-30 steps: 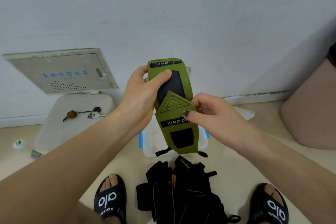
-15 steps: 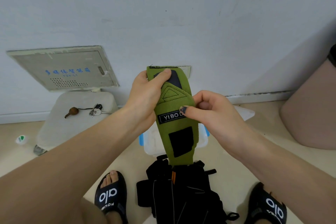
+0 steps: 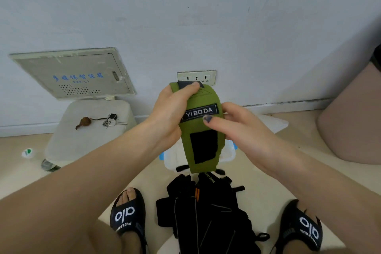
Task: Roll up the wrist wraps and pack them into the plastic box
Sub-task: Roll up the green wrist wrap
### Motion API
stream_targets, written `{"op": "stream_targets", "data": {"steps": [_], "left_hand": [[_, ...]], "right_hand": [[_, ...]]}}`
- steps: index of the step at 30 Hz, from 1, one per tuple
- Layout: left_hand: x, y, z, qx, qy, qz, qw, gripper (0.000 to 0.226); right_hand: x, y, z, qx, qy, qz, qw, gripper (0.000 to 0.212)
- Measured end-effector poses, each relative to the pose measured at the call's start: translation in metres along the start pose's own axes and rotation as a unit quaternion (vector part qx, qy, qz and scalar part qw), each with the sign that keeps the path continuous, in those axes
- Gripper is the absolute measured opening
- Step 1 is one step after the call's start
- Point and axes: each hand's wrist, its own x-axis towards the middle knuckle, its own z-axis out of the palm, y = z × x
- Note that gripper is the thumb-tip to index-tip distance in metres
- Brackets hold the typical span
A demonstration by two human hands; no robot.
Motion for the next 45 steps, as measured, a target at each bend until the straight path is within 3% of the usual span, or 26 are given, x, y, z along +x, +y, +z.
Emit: {"op": "stream_targets", "data": {"steps": [4,9,12,16,19,21,25,29,33,35,39,45], "left_hand": [[-0.005,0.003,-0.004,-0.023,-0.03,-0.034,0.999,0.037],[-0.023,-0.014,0.008,0.064,-0.114,-0.034,0.991,0.032],[-0.022,-0.01,0.009,0.045,-0.095,-0.011,0.994,0.028],[-0.016,0.002,0.003,0.002,-0.045,-0.044,0.998,0.033],[-0.018,0.0,0.004,-0.008,-0.072,-0.052,0.996,0.042],[-0.025,-0.006,0.01,0.017,-0.103,-0.035,0.994,0.046],[-0.036,-0.028,0.021,0.091,-0.161,-0.01,0.983,0.028],[-0.038,-0.043,0.023,0.118,-0.173,-0.02,0.977,0.04],[-0.043,-0.039,0.026,0.109,-0.17,0.019,0.979,0.021],[-0.041,-0.032,0.028,0.081,-0.148,0.03,0.985,0.021],[-0.038,-0.019,0.029,0.023,-0.08,-0.023,0.996,0.032],[-0.044,-0.025,0.027,0.012,-0.077,-0.075,0.994,0.035]], "right_hand": [[-0.002,0.0,0.001,-0.038,0.013,-0.033,0.999,0.017],[0.003,-0.004,-0.003,0.076,0.081,-0.026,0.993,0.017],[0.001,-0.001,-0.003,0.088,0.05,0.001,0.995,0.019],[-0.004,0.008,0.004,-0.01,0.001,0.009,1.0,0.023],[-0.008,0.003,0.003,-0.029,0.049,-0.025,0.998,0.019],[-0.007,-0.001,-0.001,0.011,0.085,-0.034,0.996,0.02],[-0.003,-0.008,-0.01,0.121,0.147,-0.017,0.982,0.024],[-0.001,-0.014,-0.022,0.147,0.208,-0.011,0.967,0.03],[-0.004,-0.016,-0.028,0.153,0.176,0.0,0.972,0.035],[-0.006,-0.013,-0.023,0.137,0.149,0.013,0.979,0.034],[-0.012,-0.001,-0.007,-0.021,0.152,0.007,0.988,0.027],[-0.016,0.002,0.002,-0.071,0.152,0.0,0.986,0.034]]}}
